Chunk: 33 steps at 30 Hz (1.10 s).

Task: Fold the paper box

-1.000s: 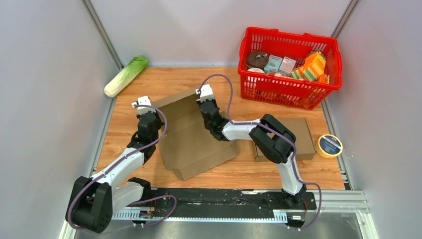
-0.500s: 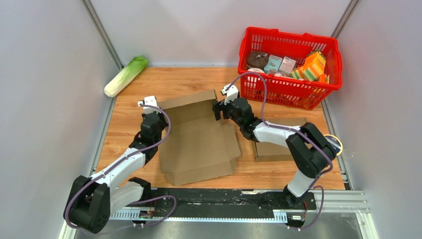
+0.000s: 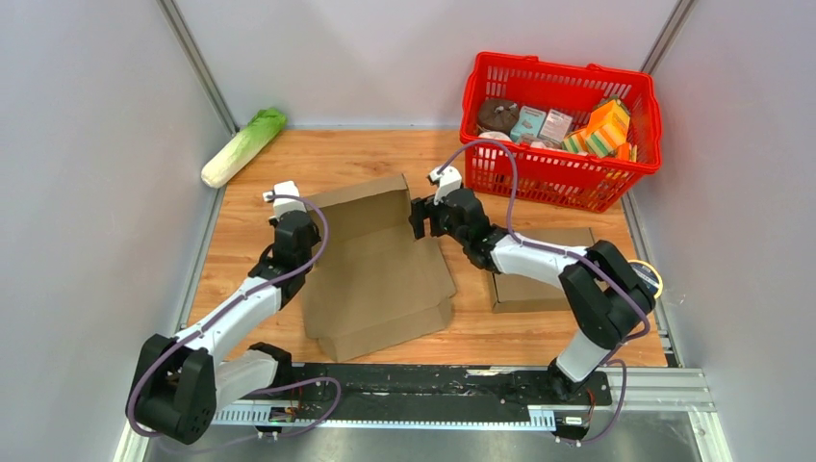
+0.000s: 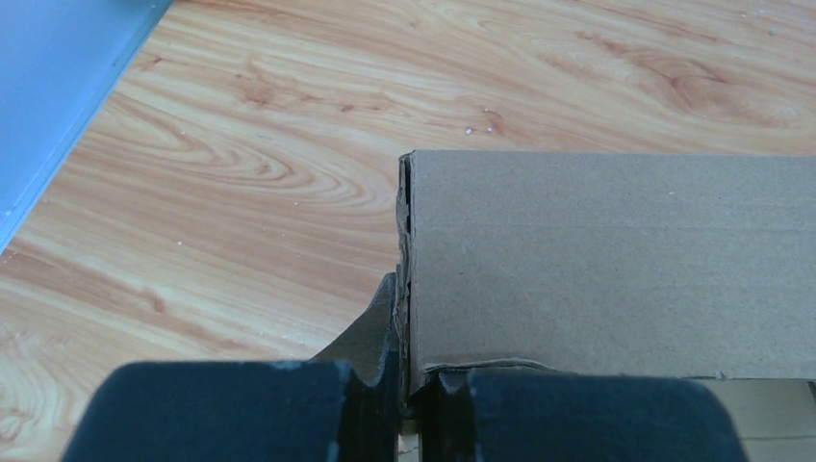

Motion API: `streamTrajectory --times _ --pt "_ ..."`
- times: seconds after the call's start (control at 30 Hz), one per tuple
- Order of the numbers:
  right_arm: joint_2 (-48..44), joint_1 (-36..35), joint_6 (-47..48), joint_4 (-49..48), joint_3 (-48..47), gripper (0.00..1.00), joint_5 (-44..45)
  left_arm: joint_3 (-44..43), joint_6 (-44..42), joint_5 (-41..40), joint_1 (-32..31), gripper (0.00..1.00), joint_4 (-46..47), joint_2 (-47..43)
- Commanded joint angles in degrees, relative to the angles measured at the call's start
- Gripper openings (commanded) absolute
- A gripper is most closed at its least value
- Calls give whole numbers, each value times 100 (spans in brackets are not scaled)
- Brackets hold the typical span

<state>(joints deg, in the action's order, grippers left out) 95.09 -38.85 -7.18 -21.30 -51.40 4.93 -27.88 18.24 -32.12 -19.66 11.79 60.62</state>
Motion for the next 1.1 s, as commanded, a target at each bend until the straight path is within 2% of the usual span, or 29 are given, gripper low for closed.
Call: streamTrajectory --times 0.0,0.07,0.1,0.2,0.27,0.3,0.4,0.5,0.67,0.7,0.73,0.77,0.8,0.83,0.87,0.9,0.93,0.97,1.0,1.07 --pt "-683 97 -1257 2100 -538 100 248 -745 645 -400 24 0 -826 239" --pt "-1000 123 -1251 3387 -503 100 -323 -746 716 -453 24 0 -836 266" --pt "-1062 149 -1286 3787 -442 100 -891 -737 690 -436 24 0 -767 240" --pt "-1351 255 -1584 4634 -48 100 -1756 -693 681 -427 24 0 -722 161" --pt "-1922 124 -1961 4792 208 100 -1514 -719 751 -488 24 0 -792 134" --pt "-2115 71 -2084 4802 487 100 -1182 -719 751 -497 24 0 -845 91" --pt "-2486 -17 -2261 4416 850 97 -1248 -710 760 -628 24 0 -959 38" --pt "-2346 -166 -2235 4196 1044 84 -952 -745 909 -734 50 0 -1143 -41" --pt "-1820 -518 -2332 3335 1229 80 -994 -728 1111 -734 59 0 -1302 -147" --pt "-1731 -544 -2332 3343 1176 67 -933 -736 1181 -674 76 0 -1363 -156" --pt "-1644 -632 -2358 3386 1124 60 -802 -754 1208 -621 102 0 -1416 -156" --pt "-1634 -676 -2376 3483 1045 52 -679 -798 1260 -559 120 6 -1495 -173" --pt "-1643 -703 -2332 3518 1018 39 -538 -815 1409 -428 146 14 -1704 -226" --pt "-1669 -729 -2297 3553 974 33 -502 -842 1506 -305 225 33 -1811 -278" --pt "-1686 -729 -2288 3693 939 27 -502 -851 1603 -138 287 41 -2012 -348" --pt "-1695 -729 -2262 3755 843 13 -284 -851 1743 307 340 53 -2145 -558" --pt "-1695 -729 -2209 4000 764 5 -238 -860 1770 590 436 74 -2285 -682" --pt "-1687 -729 -2191 4133 667 0 -229 -903 1779 871 463 76 -2643 -831" --pt "-1678 -729 -2182 4256 466 0 -299 -947 1753 1405 481 76 -2856 -1172" --pt "-1687 -729 -2156 4599 289 0 -370 -1122 1674 1900 481 76 -3600 -1534"
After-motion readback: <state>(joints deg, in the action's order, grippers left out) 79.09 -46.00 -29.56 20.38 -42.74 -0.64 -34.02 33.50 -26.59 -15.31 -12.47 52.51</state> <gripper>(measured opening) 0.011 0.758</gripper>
